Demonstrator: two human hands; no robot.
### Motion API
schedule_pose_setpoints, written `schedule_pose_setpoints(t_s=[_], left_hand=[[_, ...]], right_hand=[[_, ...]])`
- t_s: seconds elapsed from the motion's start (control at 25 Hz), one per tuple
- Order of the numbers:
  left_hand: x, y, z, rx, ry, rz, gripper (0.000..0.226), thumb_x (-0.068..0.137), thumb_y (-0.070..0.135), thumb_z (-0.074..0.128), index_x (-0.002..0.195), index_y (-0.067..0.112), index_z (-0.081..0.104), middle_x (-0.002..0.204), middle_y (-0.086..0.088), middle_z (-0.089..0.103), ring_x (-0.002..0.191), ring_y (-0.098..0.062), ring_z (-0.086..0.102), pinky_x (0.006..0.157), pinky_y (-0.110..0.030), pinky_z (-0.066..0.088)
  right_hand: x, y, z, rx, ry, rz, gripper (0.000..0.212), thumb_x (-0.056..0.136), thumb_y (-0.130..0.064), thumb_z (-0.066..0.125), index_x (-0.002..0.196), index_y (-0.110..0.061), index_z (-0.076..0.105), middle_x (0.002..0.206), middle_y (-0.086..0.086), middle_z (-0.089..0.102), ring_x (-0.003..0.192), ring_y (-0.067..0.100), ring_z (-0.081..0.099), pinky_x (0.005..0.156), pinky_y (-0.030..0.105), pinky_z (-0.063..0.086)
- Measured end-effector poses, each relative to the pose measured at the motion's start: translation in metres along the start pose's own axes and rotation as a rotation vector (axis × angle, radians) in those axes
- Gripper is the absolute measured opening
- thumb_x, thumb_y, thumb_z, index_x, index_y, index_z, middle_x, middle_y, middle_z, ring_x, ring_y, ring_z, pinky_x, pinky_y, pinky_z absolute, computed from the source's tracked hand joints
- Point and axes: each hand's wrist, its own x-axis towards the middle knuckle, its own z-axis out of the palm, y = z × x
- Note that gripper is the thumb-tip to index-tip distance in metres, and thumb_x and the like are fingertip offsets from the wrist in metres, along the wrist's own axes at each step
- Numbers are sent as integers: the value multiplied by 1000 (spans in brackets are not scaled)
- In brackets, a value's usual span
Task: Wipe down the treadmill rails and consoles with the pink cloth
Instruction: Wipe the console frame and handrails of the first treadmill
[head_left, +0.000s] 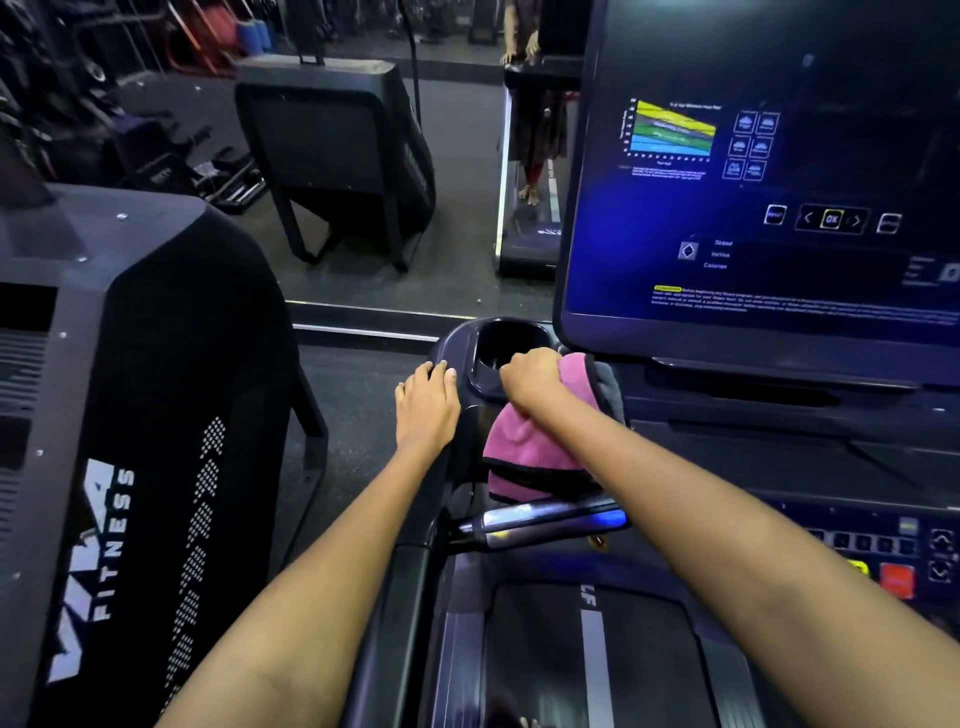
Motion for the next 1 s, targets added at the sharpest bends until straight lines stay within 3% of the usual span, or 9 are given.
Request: schedule_pose_setpoints(t_s=[0.12,0.24,0.48,0.6,0.72,0.88,1.0], left_hand=[[1,-1,1,-31,15,6,40,101,26,26,124,9,53,130,-12,50,122,-30,44,106,-40,25],[2,-2,1,-71,18,-4,38,101,26,27,120,9,55,127,-11,52,119,-29,45,105,-40,26],[1,1,-4,-67,14,-8,39,101,26,28,127,9,52,132,-12,49,122,-29,44,106,-38,23],[-2,0,-3,-32,19,-1,39,101,25,27,124,10,54,130,-12,50,120,-29,45,105,-38,23],[0,1,-3,-25,21,6,38,101,25,26,120,10,55,128,-12,51,119,-30,45,105,-39,24],[-3,1,-5,-22,-1,-8,41,101,26,26,130,9,50,136,-13,47,126,-29,42,107,-39,23],[-4,-1,-4,-16,9,16,40,101,25,25,126,10,53,133,-12,50,123,-28,43,106,-39,24]], right_hand=[[-3,14,-4,151,-20,-5,40,88,-20,58,127,-12,52,130,7,53,118,28,54,87,36,46],[-4,16,2,386,20,-12,31,89,-23,58,119,-13,58,125,11,56,115,29,55,88,34,43],[23,9,3,699,70,124,25,89,-34,60,110,-24,69,117,6,65,111,26,58,83,30,44],[22,0,-1,657,111,135,24,91,-32,56,111,-23,68,114,6,66,108,26,60,80,29,45],[8,12,0,615,25,-50,30,88,-18,57,115,-27,66,117,-1,65,112,21,57,80,26,41],[-1,24,-13,162,-120,-40,43,85,-26,65,126,-17,56,130,4,55,118,25,55,89,36,46],[-2,13,-10,74,-67,-62,45,82,-27,68,124,-15,57,129,4,56,115,25,56,88,36,48]])
